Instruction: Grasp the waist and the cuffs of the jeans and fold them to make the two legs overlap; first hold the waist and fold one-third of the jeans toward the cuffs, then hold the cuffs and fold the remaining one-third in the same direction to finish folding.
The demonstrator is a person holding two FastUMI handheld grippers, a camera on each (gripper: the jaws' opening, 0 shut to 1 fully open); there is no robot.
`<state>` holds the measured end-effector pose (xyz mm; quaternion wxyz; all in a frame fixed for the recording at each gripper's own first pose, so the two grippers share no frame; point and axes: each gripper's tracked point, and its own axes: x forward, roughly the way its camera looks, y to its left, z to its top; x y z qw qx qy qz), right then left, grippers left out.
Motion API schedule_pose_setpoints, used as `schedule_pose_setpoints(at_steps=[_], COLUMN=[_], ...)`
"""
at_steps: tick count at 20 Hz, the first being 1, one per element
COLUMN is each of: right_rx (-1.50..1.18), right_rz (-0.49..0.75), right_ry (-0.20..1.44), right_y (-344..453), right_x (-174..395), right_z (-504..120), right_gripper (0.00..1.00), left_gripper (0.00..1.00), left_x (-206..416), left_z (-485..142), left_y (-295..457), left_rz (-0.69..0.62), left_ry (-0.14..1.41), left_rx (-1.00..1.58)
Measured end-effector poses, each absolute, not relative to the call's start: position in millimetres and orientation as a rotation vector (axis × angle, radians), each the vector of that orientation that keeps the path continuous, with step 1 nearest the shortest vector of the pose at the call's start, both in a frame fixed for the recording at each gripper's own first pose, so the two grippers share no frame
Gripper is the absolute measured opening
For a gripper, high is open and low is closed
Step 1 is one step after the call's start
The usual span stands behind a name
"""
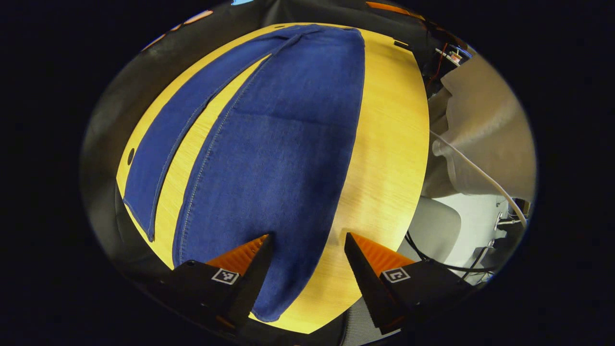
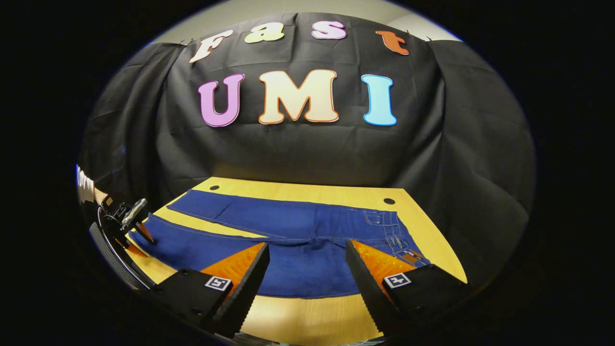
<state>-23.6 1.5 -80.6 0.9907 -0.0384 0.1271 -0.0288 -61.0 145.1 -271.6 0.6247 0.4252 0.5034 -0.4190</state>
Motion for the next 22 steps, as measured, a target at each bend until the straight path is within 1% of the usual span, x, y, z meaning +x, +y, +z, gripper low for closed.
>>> schedule_pose_setpoints(at_steps=[4, 9, 11, 13, 14, 15, 16, 17, 19, 22], right_rx=[-0.083, -0.048, -0.021, -0.009, -0.008, -0.007, -0.006, -0.010, -0.025, -0.031], right_rz=[-0.072, -0.048, -0.046, -0.045, -0.044, -0.042, -0.036, -0.029, -0.017, 0.014], right_ry=[0.268, 0.272, 0.273, 0.281, 0.279, 0.279, 0.284, 0.286, 0.290, 0.301], right_y=[-3.9, 1.9, 3.1, 4.1, 5.0, 4.9, 6.7, 8.1, 8.8, 14.2], right_x=[-23.0, -15.7, -11.8, -10.3, -10.5, -9.6, -9.3, -8.5, -5.6, -1.5], right_z=[-84.7, -86.1, -89.0, -92.2, -92.1, -91.7, -93.3, -93.9, -92.9, -96.9], right_gripper=[0.99, 0.99, 0.99, 0.99, 0.99, 0.99, 0.99, 0.99, 0.99, 0.99], left_gripper=[0.92, 0.90, 0.93, 0.91, 0.87, 0.79, 0.76, 0.67, 0.53, 0.12], left_x=[-60.1, -61.8, -60.4, -59.4, -58.8, -56.8, -55.0, -52.1, -45.6, -36.6], left_z=[-276.2, -279.5, -279.7, -279.7, -279.9, -278.9, -280.7, -279.1, -279.4, -279.5], left_y=[157.0, 155.0, 154.9, 153.9, 153.8, 154.1, 154.7, 155.1, 156.0, 156.7], left_rz=[-0.958, -0.984, -0.970, -0.949, -0.941, -0.943, -0.942, -0.943, -0.941, -0.935], left_ry=[1.182, 1.219, 1.251, 1.269, 1.275, 1.269, 1.268, 1.268, 1.271, 1.260], left_rx=[0.987, 1.002, 1.011, 1.016, 1.015, 1.013, 1.016, 1.019, 1.024, 1.007])
